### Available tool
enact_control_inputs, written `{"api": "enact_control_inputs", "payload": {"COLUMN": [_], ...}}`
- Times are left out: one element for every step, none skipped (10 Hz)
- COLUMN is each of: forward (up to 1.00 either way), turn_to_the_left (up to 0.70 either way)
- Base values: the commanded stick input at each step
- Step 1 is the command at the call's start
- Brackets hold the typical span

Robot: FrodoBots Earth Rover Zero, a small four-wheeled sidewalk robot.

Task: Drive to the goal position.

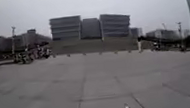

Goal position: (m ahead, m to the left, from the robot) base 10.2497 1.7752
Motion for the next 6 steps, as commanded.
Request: {"api": "enact_control_inputs", "payload": {"forward": [1.0,1.0,1.0,1.0,1.0,1.0], "turn_to_the_left": [-0.38,-0.38,-0.38,-0.38,0.02,0.02]}}
